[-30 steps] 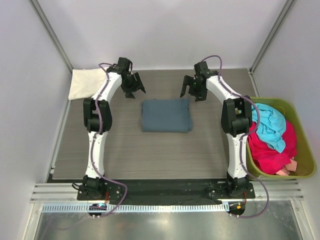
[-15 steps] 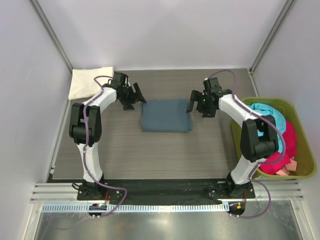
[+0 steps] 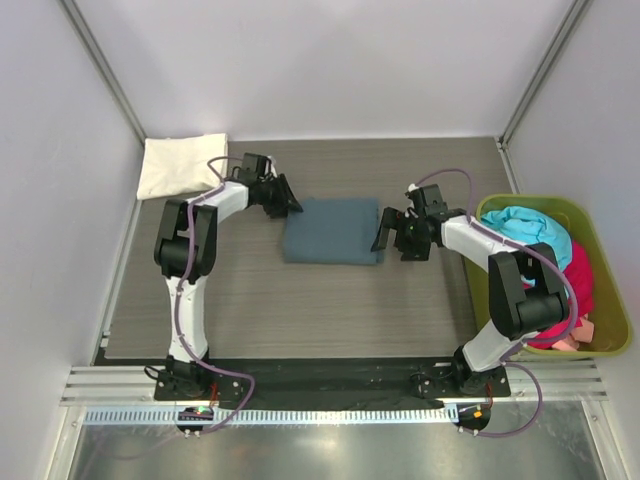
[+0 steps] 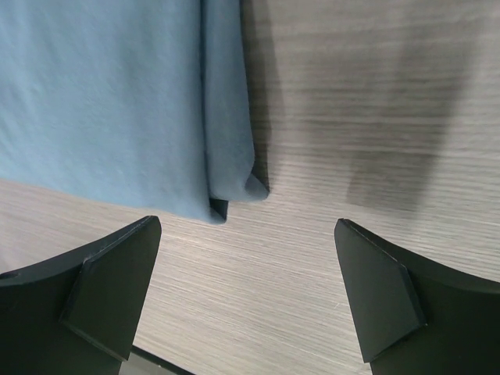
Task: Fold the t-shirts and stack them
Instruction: Neatly place the folded tshirt to the corner
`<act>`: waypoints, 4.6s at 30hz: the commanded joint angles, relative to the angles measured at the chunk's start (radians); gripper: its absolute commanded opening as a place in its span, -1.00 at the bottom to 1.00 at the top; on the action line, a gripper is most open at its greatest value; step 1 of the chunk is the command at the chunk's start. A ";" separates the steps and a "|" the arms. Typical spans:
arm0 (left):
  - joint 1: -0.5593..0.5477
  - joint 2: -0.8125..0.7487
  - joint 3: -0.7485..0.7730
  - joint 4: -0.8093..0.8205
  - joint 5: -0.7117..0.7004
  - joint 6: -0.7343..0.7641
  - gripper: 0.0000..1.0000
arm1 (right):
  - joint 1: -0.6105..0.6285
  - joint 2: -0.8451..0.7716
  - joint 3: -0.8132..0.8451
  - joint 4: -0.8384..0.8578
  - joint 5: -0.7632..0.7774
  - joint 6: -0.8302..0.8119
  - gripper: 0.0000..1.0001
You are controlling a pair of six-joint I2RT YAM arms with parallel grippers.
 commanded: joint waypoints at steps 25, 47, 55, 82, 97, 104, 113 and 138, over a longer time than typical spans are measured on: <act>0.202 -0.015 0.669 -0.559 -0.100 0.319 -0.99 | 0.004 -0.114 -0.120 0.178 -0.130 0.016 0.99; 0.374 0.109 1.023 -0.381 -0.284 0.397 -1.00 | 0.004 -0.154 -0.146 0.213 -0.139 0.028 0.99; 0.437 0.150 1.056 -0.329 -0.269 0.414 -0.99 | 0.007 -0.147 -0.151 0.219 -0.143 0.031 0.99; 0.590 0.408 1.084 0.044 -0.565 0.380 0.70 | 0.019 -0.032 -0.127 0.227 -0.159 0.036 0.99; 0.501 0.102 0.737 -0.084 -0.598 0.231 1.00 | 0.026 -0.038 -0.110 0.218 -0.157 0.028 0.99; 0.547 -0.060 0.384 -0.062 -0.507 0.078 0.65 | 0.027 -0.090 -0.120 0.218 -0.163 0.029 0.99; 0.648 -0.041 0.182 0.102 -0.258 0.076 0.47 | 0.027 -0.143 -0.128 0.216 -0.163 0.029 0.99; 0.676 -0.013 0.032 0.375 -0.343 0.101 0.42 | 0.027 -0.131 -0.127 0.225 -0.159 0.023 0.99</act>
